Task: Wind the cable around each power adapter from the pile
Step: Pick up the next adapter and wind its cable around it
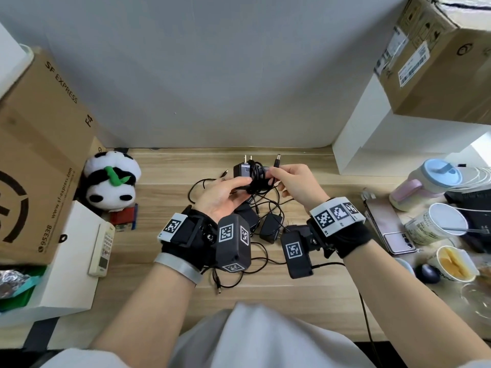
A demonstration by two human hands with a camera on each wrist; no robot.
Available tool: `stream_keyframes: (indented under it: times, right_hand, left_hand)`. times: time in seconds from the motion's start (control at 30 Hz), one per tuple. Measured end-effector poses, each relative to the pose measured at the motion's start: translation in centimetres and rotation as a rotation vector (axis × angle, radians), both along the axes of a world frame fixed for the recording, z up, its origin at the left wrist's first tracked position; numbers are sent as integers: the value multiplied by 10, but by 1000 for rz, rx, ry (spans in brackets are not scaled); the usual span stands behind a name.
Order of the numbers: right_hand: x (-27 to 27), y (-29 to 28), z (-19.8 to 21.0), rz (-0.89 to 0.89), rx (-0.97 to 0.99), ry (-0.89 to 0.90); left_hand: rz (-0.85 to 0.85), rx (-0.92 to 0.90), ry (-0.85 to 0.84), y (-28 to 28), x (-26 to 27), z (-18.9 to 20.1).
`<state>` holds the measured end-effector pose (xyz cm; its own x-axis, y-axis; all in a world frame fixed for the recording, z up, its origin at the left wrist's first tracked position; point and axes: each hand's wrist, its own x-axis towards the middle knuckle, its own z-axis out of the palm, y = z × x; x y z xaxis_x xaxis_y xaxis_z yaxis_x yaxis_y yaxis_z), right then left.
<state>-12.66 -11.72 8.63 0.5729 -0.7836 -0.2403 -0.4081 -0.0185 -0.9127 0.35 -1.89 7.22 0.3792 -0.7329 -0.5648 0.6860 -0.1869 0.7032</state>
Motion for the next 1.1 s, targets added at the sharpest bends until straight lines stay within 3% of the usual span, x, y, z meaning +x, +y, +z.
stream_keyframes:
  times: [0.37, 0.63, 0.8, 0.97, 1.1]
  right_hand:
    - [0, 3, -6, -18, 432, -120]
    - [10, -1, -5, 22, 353, -24]
    - [14, -3, -5, 21, 304, 27]
    - [11, -4, 3, 36, 213, -45]
    - [9, -8, 5, 51, 314, -72]
  left_hand:
    - [-48, 33, -261, -7, -3, -2]
    - [-143, 34, -343, -7, 3, 3]
    - [-159, 36, -305, -9, 3, 7]
    - [-149, 60, -371, -10, 3, 5]
    - [-147, 112, -481, -12, -4, 2]
